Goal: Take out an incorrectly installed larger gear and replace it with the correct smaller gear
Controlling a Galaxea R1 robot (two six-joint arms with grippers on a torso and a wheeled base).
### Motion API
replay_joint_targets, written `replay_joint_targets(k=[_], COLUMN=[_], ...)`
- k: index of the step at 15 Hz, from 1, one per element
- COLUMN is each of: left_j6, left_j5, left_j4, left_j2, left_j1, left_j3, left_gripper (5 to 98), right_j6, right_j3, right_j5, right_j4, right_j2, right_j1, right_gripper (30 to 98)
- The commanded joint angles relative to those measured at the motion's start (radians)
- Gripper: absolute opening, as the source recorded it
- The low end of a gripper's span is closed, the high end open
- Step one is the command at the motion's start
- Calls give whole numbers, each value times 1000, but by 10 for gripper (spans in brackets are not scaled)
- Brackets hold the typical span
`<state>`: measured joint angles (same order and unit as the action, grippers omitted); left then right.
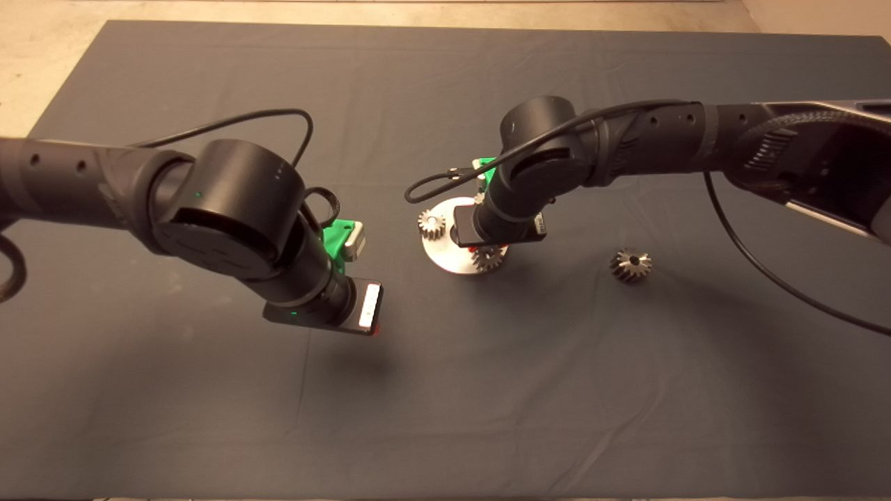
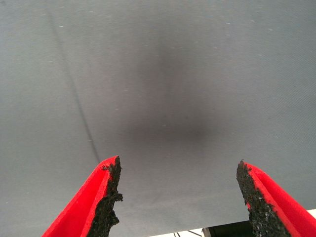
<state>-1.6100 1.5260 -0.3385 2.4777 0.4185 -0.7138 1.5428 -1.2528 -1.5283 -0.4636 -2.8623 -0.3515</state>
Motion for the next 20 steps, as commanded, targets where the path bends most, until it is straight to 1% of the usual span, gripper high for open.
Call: replay_joint_targets(k=[1, 8, 12, 14, 15, 18, 19, 20], left_j6=[4, -2, -2, -2, -2, -1, -1, -2], left_j5=[132, 132, 132, 132, 132, 132, 132, 132], left_j4=[-8, -8, -8, -8, -8, -8, -8, -7], left_j2=[40, 48, 53, 53, 51, 54, 54, 54], left_j1=[10, 10, 10, 10, 10, 10, 8, 8], left_j3=[5, 12, 7, 5, 4, -4, -5, -4], left_gripper=[592, 592, 592, 592, 592, 592, 592, 592], right_j6=[10, 10, 14, 14, 11, -3, -4, -6], right_j3=[12, 12, 9, -14, -29, -32, -33, -31], right_j5=[-130, -130, -130, -130, -130, -130, -130, -130], right_j4=[-29, -30, -30, -26, -23, -16, -2, 43], right_j2=[28, 57, 60, 50, 45, 36, 36, 33], right_j1=[-24, -92, -98, -104, -104, -100, -100, -100], right_gripper=[312, 312, 312, 313, 313, 312, 312, 312])
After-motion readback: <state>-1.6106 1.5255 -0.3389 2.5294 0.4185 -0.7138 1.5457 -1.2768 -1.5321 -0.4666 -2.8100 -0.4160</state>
